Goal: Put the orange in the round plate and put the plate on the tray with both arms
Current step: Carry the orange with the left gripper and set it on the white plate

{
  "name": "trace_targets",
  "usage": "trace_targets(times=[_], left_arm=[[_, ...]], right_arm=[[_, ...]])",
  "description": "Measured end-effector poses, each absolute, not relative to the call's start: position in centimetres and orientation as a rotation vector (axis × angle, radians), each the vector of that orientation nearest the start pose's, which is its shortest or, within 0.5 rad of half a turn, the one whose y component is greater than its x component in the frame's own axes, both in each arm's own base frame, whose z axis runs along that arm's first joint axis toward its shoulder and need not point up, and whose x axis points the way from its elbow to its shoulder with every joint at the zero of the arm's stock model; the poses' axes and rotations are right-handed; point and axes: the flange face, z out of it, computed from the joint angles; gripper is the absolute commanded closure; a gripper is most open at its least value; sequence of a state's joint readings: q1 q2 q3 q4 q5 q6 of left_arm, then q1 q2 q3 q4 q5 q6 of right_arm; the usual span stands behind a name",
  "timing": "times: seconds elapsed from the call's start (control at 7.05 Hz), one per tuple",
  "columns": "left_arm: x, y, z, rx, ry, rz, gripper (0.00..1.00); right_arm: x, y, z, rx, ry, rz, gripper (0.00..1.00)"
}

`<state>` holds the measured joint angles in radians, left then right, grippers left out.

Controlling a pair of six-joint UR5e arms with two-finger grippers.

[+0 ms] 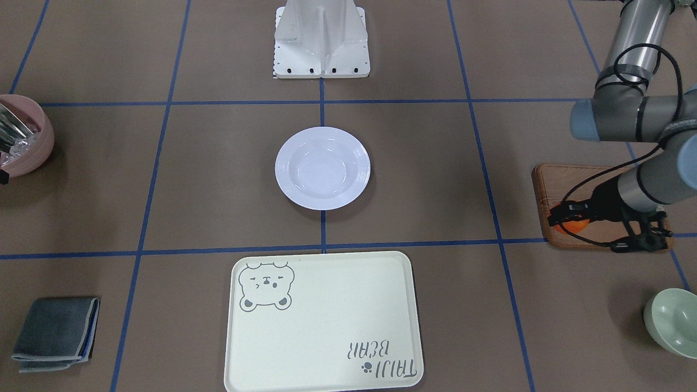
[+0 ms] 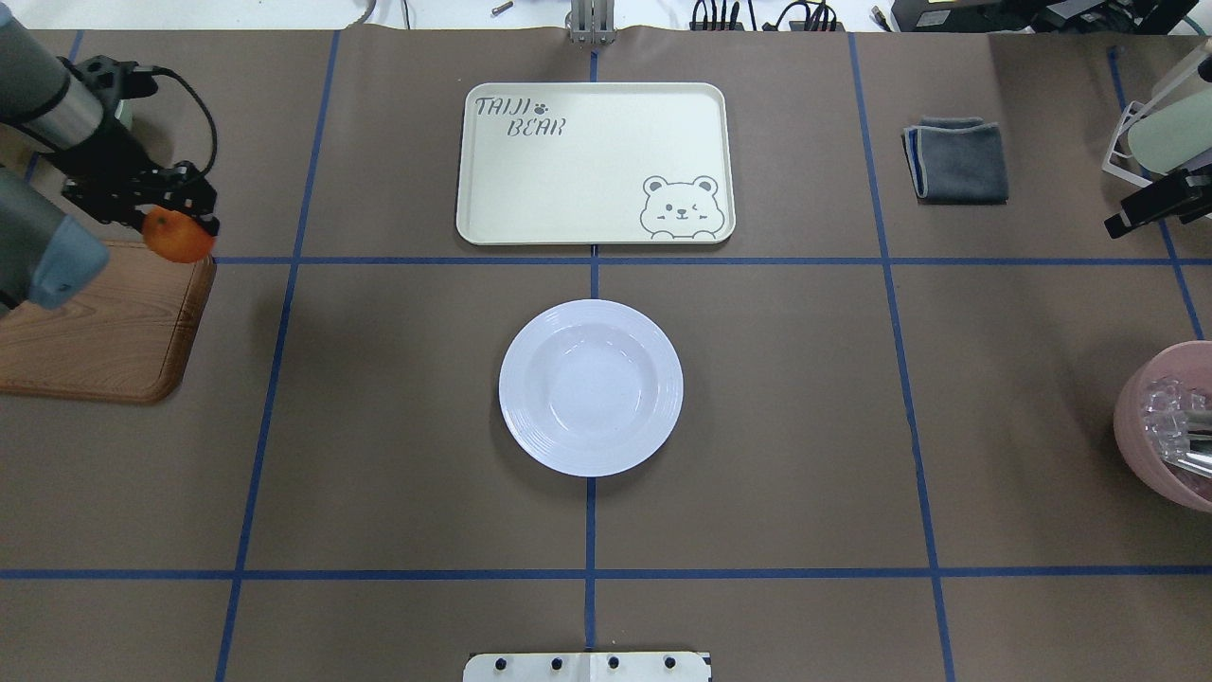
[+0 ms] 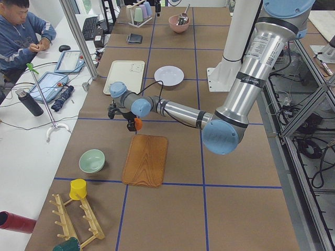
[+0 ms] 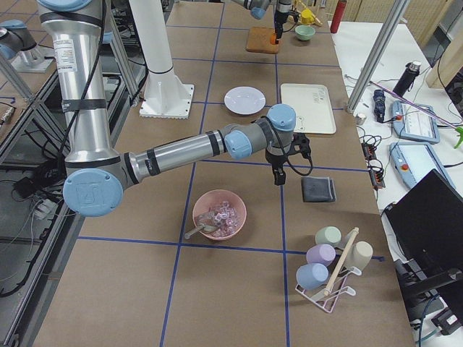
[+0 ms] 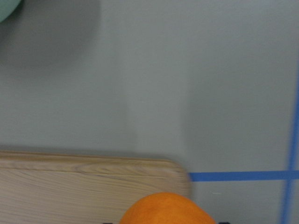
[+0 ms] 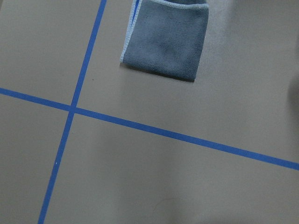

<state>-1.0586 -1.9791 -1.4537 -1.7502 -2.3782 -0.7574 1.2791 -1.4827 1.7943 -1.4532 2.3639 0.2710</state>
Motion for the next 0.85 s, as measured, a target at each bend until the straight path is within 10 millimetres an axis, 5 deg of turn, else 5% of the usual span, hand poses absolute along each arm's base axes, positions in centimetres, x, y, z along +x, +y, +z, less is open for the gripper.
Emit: trace_targets(times=[0.28,0.57,0.85], left_arm=[[37.3,-58.5,34.4,-0.187,0.943,-0.114,1.00],[49.8,-53.0,23.5,-0.197,0.946,-0.156,1.00],[58.4,-49.7,16.9,-0.169,0.931,-0.161,1.00]], right_arm=[[-9.9,-52.6,48.4,0.169,-0.867,-0.188,0.00],[-10.8,-52.5,48.2,0.158,-0.872,-0.191,0.00],[-11.9,-52.3,47.9,0.148,-0.876,-0.200,0.00]])
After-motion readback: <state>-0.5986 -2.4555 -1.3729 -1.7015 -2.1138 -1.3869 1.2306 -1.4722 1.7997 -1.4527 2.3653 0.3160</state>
